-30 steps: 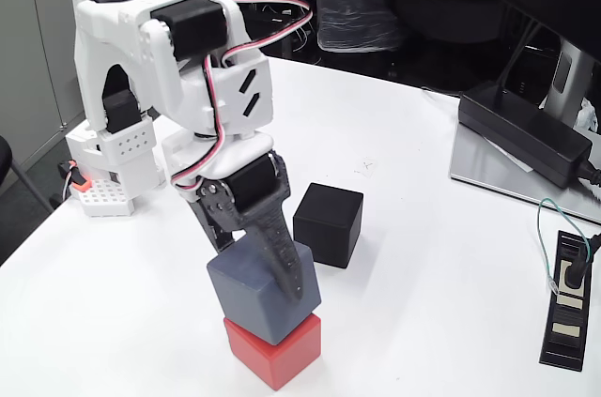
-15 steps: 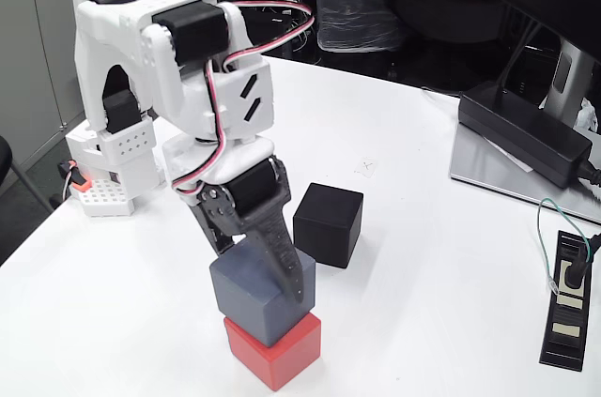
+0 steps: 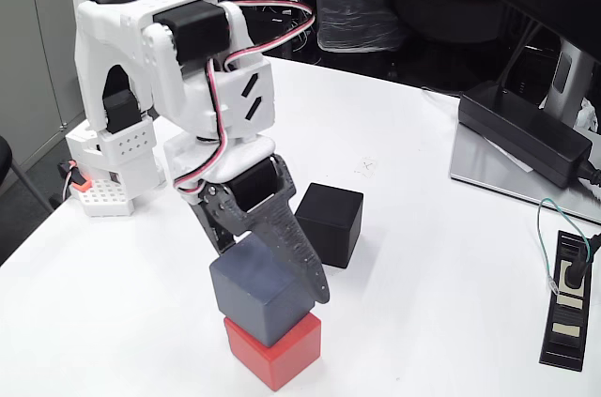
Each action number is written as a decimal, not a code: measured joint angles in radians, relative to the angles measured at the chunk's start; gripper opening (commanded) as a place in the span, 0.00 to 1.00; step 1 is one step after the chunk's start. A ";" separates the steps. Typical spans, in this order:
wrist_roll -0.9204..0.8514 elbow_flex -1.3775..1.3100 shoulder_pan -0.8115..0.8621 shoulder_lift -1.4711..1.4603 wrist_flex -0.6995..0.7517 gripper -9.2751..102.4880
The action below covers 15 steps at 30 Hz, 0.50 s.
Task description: Stack the three blocks in an ordered color.
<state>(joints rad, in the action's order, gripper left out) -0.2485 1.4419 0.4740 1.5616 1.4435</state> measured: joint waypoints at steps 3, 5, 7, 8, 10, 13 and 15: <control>0.000 0.000 -0.002 0.025 0.000 0.49; 0.000 0.000 -0.009 0.069 0.006 0.49; 0.000 -0.003 -0.048 0.117 0.029 0.49; 0.000 -0.005 -0.081 0.137 0.049 0.49; 0.000 -0.006 -0.156 0.164 0.098 0.49; 0.000 -0.006 -0.273 0.173 0.129 0.49; 0.000 -0.006 -0.344 0.173 0.133 0.49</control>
<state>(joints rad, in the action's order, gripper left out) -0.2485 1.4358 0.1304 1.7349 1.5769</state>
